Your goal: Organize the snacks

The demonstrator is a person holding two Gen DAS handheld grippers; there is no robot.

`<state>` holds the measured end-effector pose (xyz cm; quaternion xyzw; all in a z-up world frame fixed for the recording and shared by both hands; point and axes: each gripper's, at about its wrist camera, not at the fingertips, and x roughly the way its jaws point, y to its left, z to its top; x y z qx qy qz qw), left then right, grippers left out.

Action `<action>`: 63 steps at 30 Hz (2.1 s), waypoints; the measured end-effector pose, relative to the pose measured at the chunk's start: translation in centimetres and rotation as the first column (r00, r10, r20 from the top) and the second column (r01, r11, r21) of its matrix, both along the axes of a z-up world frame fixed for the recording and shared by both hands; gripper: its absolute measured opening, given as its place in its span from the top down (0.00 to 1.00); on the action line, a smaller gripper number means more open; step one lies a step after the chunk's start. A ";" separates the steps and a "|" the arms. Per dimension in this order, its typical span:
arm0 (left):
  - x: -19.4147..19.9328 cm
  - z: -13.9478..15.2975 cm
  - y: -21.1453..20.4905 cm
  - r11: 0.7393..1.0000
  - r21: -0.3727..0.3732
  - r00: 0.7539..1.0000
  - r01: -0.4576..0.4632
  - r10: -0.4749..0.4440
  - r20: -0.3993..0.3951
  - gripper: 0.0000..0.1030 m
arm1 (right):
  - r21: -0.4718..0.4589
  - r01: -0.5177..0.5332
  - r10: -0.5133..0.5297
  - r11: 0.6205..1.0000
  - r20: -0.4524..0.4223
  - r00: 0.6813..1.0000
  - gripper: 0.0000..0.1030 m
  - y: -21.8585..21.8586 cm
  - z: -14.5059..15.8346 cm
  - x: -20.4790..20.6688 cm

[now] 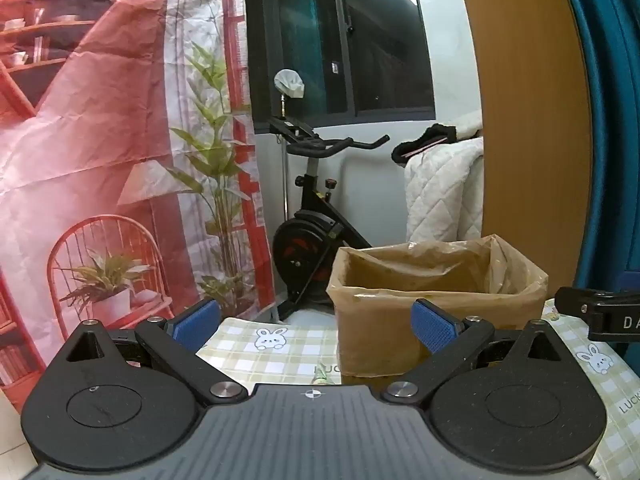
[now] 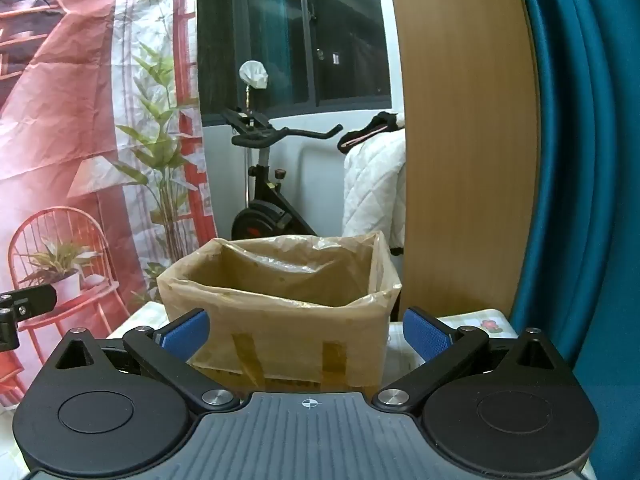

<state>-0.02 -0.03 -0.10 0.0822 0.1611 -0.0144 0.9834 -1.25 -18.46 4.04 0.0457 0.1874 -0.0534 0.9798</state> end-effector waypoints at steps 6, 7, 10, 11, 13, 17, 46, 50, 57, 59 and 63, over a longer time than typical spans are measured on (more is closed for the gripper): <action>-0.1 -0.2 0.1 1.000 -0.023 1.000 -0.010 0.010 0.004 0.01 | 0.000 0.000 0.000 1.000 0.003 1.000 0.01 0.0 -0.1 0.0; -0.1 -0.2 0.1 1.000 -0.024 1.000 -0.010 0.010 0.004 0.01 | 0.002 0.001 -0.001 1.000 0.001 1.000 0.01 0.0 -0.1 0.0; -0.1 -0.2 0.3 0.999 -0.023 0.999 -0.034 0.034 0.006 0.01 | 0.003 0.001 -0.001 1.000 0.001 1.000 0.01 0.2 0.0 -0.3; -0.1 -0.2 0.4 0.999 -0.025 0.999 -0.036 0.036 0.005 0.01 | 0.005 0.002 -0.002 1.000 0.000 1.000 0.01 0.2 0.0 -0.3; -0.1 -0.2 0.6 0.999 -0.032 0.999 -0.042 0.042 0.003 0.01 | 0.010 0.001 -0.001 1.000 0.000 1.000 0.01 0.3 0.1 -0.5; -0.2 -0.3 1.2 0.998 -0.038 0.999 -0.049 0.050 0.003 0.01 | 0.005 0.002 -0.001 1.000 -0.003 1.000 0.01 0.8 0.0 -0.3; 0.0 0.0 0.4 0.998 -0.030 0.999 -0.052 0.052 -0.001 0.01 | 0.016 0.002 -0.002 1.000 -0.008 1.000 0.01 0.0 -0.2 0.2; -0.1 0.0 0.3 0.998 -0.032 0.999 -0.052 0.052 -0.001 0.01 | 0.014 0.003 -0.003 1.000 -0.010 1.000 0.01 -0.2 -0.5 0.1; -0.2 0.0 0.3 0.998 -0.034 0.999 -0.050 0.050 -0.004 0.01 | 0.013 0.003 -0.002 1.000 -0.010 1.000 0.01 -0.1 -0.5 0.1; -0.1 0.0 0.3 0.998 -0.033 0.999 -0.051 0.051 -0.005 0.01 | 0.013 0.002 -0.002 1.000 -0.010 1.000 0.01 -0.1 -0.5 0.1; -0.2 0.0 0.3 0.998 -0.033 0.999 -0.050 0.050 -0.004 0.01 | 0.012 0.003 -0.003 1.000 -0.010 1.000 0.01 -0.1 -0.5 0.1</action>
